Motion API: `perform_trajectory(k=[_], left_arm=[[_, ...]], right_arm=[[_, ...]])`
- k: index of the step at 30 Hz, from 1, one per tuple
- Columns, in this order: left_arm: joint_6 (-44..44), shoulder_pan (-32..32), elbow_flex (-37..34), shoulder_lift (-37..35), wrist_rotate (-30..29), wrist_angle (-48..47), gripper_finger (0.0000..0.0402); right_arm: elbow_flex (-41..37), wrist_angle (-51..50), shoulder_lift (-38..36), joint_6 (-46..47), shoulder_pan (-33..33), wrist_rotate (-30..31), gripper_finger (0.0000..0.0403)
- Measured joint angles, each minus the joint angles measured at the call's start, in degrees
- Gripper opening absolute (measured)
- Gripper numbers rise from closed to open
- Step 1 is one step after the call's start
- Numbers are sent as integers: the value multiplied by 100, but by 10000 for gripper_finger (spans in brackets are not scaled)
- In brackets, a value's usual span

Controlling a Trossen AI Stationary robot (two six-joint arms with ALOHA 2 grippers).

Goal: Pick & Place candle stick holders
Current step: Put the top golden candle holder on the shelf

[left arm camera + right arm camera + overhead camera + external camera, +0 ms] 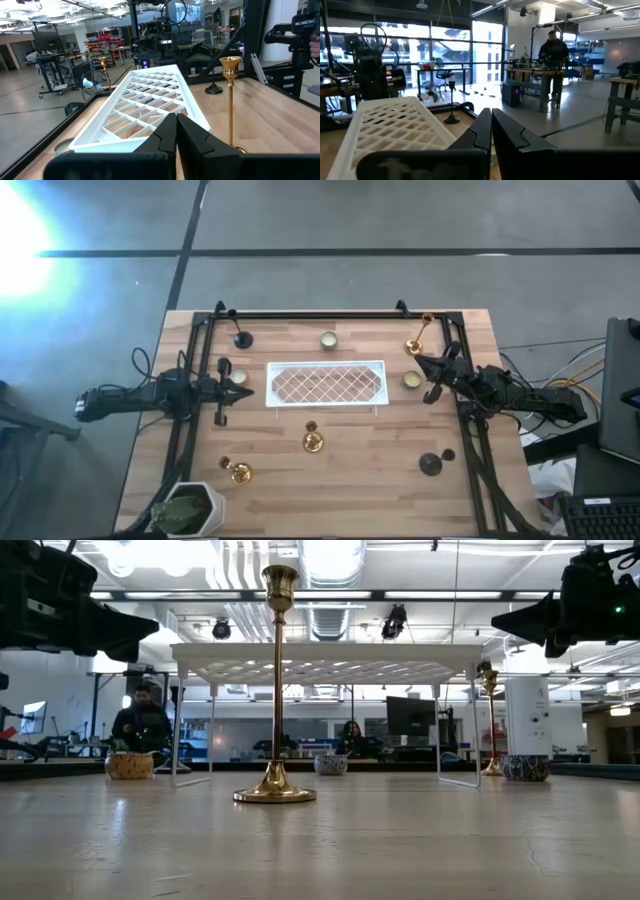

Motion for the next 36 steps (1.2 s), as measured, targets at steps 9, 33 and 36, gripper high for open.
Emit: perform_trajectory(k=[9,33,36], left_arm=[[-2,0,-1,1,-2,1,14],[-2,0,-2,2,0,2,14],[0,0,-2,0,0,2,14]], right_arm=[[0,105,2,-12,-4,24,8],[2571,-3582,3663,2547,38,2824,8],[2125,-3569,3595,3303,42,3525,8]])
